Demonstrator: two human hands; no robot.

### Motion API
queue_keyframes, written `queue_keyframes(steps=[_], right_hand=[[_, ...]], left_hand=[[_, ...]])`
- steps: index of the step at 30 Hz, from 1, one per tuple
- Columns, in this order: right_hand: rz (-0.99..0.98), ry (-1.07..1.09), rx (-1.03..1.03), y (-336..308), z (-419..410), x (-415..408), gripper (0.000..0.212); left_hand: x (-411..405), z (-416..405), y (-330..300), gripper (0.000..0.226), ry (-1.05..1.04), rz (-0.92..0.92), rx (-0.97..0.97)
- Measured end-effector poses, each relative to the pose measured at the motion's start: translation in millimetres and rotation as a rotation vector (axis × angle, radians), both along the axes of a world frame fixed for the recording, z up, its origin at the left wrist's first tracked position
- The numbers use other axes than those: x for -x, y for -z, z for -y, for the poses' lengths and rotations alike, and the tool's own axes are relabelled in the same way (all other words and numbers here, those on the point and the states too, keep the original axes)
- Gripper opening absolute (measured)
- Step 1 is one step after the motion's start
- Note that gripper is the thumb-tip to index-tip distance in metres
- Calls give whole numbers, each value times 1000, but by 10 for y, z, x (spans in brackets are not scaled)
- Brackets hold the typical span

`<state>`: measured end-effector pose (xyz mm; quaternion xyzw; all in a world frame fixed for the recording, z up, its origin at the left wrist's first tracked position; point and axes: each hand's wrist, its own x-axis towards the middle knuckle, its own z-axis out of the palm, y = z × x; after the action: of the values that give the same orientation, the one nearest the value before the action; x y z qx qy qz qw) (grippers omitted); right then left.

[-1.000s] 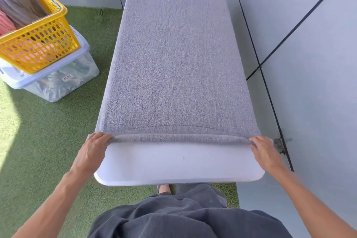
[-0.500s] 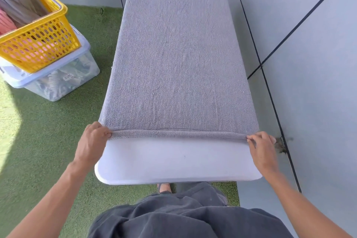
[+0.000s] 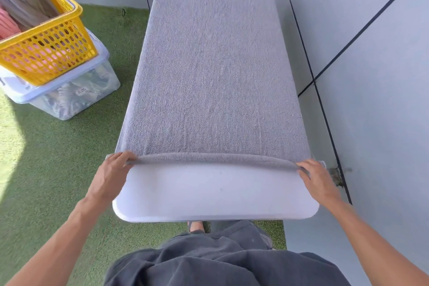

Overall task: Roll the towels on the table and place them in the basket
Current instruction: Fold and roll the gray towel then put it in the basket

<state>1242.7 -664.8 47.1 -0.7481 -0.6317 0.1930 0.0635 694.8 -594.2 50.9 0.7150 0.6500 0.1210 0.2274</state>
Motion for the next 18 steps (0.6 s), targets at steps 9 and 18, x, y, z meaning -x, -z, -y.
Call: queue_keyframes(steps=[9,18], right_hand=[[-352,343,-30,-147,-201,102,22],[282,86,-211,114,157,348,43]], left_hand=[[25,-267,76,18,-184,27,58],[-209,197,181,28,17,-209,-224]])
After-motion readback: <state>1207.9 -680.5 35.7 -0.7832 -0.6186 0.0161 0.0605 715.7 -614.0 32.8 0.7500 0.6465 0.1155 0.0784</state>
